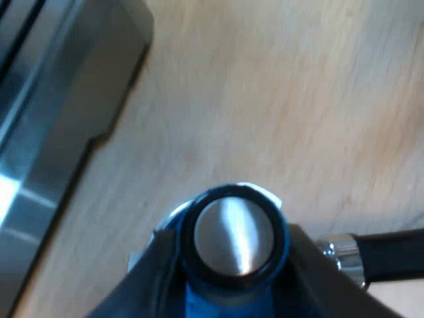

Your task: Grind coffee beans and then tamp

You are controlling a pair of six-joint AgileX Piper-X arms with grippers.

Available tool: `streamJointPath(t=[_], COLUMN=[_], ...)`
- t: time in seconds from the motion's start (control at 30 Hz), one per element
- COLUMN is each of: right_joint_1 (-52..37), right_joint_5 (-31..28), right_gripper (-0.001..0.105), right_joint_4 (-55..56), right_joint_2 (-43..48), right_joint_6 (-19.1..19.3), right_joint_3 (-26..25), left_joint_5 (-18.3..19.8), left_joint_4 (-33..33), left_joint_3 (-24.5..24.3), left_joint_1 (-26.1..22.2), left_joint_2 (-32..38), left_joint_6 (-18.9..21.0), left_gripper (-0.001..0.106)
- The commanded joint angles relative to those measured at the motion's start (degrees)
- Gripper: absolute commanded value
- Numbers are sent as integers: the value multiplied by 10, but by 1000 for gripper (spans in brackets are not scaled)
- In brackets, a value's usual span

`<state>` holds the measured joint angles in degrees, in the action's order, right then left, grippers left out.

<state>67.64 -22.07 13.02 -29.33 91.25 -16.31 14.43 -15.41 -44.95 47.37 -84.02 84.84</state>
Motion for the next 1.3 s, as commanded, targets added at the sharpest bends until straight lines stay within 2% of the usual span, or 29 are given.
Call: streamJointPath(t=[0.03, 0.3, 0.73, 1.1, 1.3], right_joint_1=[0, 0, 0, 0, 0], right_joint_5=[4, 4, 4, 4, 4], right_gripper=[59, 59, 59, 59, 59], right_joint_4=[-4, -4, -4, -4, -4], right_joint_2=[4, 4, 4, 4, 4], right_joint_6=[1, 1, 1, 1, 1], right_joint_3=[-2, -2, -2, -2, -2], left_joint_5=[-8, -5, -5, -5, -5], left_joint_4=[-7, -24, -24, -24, -22], left_joint_3=[0, 4, 51, 38, 13], left_joint_1=[2, 2, 2, 2, 2], left_joint_2=[-16, -33, -33, -21, 8], left_joint_6=[-2, -2, -2, -2, -2], left_gripper=[9, 9, 9, 9, 9])
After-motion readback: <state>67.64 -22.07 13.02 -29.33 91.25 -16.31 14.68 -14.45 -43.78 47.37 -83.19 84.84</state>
